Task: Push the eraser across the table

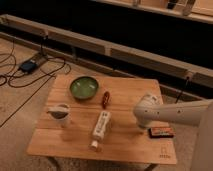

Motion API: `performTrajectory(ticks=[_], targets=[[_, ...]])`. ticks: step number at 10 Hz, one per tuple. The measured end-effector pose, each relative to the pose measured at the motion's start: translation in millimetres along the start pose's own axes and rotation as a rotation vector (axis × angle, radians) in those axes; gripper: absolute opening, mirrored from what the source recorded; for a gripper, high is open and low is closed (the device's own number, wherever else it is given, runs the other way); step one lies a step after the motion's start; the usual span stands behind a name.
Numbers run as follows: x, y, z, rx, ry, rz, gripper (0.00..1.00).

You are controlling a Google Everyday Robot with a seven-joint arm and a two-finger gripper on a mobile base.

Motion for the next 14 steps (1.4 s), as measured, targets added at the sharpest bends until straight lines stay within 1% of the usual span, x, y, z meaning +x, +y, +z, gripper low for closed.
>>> performTrajectory(ticks=[4,5,6,7,9,10,11,12,14], targets=[[2.0,3.3,-2.8,-0.010,0.007,0.002,0.00],[4.6,2.6,-2.4,-0.018,0.003,0.010,0.00],[14.1,-2.8,-0.7,-0.024,0.002,0.022,0.00],[28.5,-7.4,1.3,-0.030,0.001,0.033,0.00],[71.5,-16.9,6.7,-0.040,-0.010,0.056,0.00],[102.6,-22.4,10.5,-0.047,-0.021,0.076,0.00],[127.5,-28.1,13.6,-0.053,-0.030,0.094,0.00],[145.1,-33.7,15.4,-0.055,-0.041,0.110,0.00],[173.0,-41.2,16.1,-0.057,-0.060,0.139,0.00]])
